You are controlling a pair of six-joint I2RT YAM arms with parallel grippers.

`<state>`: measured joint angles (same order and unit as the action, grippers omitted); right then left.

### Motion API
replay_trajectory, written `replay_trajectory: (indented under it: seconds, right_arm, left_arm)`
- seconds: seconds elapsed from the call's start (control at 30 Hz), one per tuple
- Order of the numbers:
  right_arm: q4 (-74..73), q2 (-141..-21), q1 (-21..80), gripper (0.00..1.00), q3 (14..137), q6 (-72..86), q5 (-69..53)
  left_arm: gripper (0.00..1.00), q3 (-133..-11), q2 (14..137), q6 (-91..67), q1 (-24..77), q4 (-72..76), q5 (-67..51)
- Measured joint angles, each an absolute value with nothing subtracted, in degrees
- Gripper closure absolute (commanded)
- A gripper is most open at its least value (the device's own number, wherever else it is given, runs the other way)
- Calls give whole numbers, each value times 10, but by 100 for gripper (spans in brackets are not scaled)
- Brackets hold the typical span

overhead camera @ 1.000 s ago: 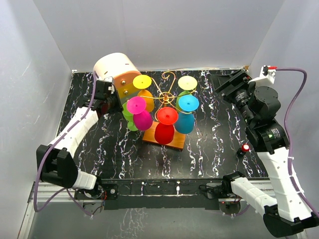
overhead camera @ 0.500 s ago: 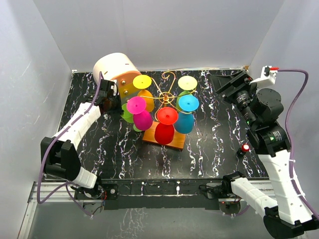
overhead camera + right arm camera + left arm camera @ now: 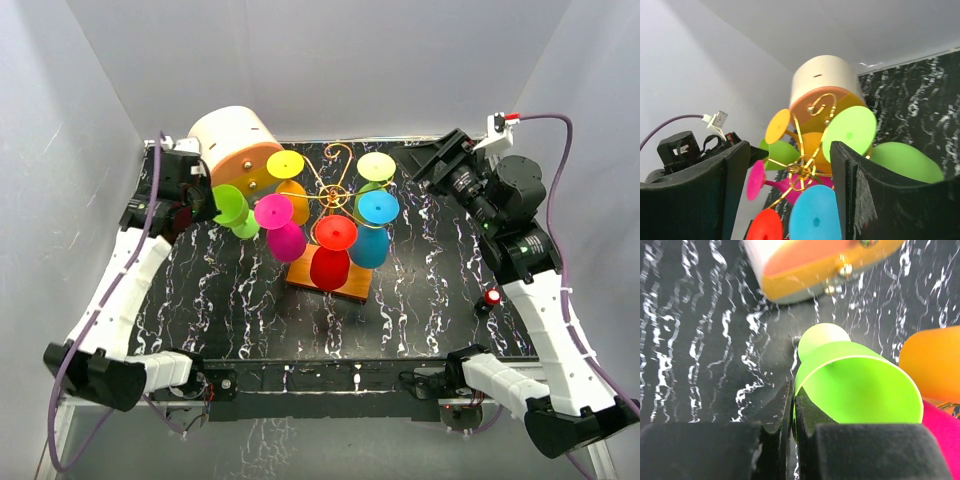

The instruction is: Place the wine glass upside down on the wine glass rack

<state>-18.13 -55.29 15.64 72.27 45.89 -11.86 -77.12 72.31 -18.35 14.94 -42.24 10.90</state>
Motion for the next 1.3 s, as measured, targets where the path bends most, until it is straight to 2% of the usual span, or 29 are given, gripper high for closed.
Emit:
replay_trajectory:
  seconds: [0.37, 0.53, 0.67, 0.87, 1.3]
  right_arm:
    - [-57, -582, 179, 42, 724, 561, -176]
    - [-22, -604, 260, 43, 744, 574, -157]
    - [21, -633, 361, 43, 752, 572, -122]
    - [77, -701, 458, 40, 779, 569, -68]
    - [190, -761, 507, 41, 808, 666, 36]
  left_arm:
    - [100, -844, 623, -198, 149, -458, 219]
    - [100, -908, 604, -214, 148, -466, 211]
    - [100, -928, 564, -232, 148, -436, 182]
    - [100, -928, 507, -251, 148, -346, 109]
    - [100, -808, 463, -318, 148, -77, -65]
